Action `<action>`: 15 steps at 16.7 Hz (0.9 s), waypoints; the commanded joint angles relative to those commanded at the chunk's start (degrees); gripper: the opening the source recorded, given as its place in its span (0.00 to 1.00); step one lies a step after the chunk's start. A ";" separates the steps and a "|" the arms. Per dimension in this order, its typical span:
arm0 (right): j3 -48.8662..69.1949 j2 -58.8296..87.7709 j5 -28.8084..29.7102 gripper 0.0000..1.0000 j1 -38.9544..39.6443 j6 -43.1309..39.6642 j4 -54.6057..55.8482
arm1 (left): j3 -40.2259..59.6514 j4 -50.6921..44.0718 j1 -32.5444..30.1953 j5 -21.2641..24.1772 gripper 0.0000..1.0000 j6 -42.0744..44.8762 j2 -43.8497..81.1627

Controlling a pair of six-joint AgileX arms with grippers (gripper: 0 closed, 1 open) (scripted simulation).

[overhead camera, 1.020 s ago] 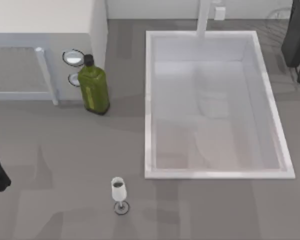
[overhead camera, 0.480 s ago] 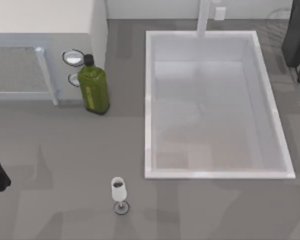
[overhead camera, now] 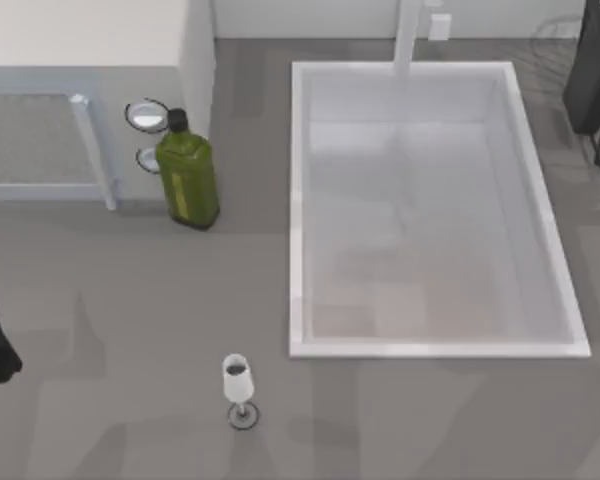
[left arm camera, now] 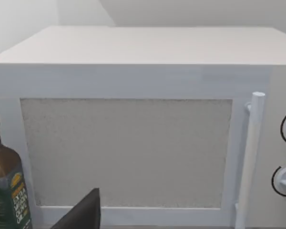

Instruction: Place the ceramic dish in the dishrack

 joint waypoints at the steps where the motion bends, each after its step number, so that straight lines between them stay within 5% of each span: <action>1: 0.00 0.00 0.00 0.23 0.00 0.00 0.00 | 0.00 0.00 0.00 0.00 1.00 0.00 0.00; 11: 0.00 0.00 0.00 0.98 0.00 0.00 0.00 | 0.00 0.00 0.00 0.00 1.00 0.00 0.00; 15: 0.00 0.00 0.00 1.00 0.00 0.00 0.00 | 0.00 0.00 0.00 0.00 1.00 0.00 0.00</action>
